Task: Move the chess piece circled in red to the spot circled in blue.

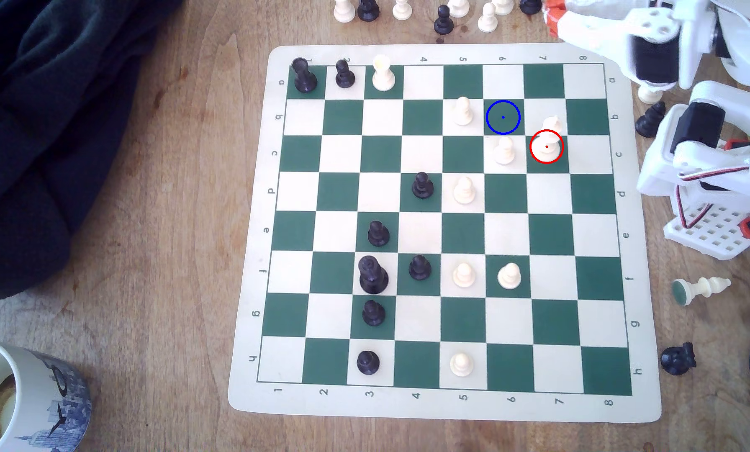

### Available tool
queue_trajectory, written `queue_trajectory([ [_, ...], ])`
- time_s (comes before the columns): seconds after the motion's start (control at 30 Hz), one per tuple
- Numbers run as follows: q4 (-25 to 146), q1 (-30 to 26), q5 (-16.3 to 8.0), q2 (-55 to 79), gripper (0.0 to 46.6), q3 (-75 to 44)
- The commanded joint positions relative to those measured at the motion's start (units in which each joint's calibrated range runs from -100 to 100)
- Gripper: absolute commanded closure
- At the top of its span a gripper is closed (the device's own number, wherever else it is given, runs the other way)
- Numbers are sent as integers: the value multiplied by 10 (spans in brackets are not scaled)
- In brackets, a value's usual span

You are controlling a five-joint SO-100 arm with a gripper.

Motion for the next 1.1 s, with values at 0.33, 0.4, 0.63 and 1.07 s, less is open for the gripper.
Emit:
queue_trajectory([
  [0.33, 191, 36, -41, 257, 271, -157],
  [0.4, 216, 37, -32, 280, 267, -154],
  [0.63, 202, 45, -24, 339, 242, -120],
  [1.07, 137, 63, -6, 397, 288, -33],
])
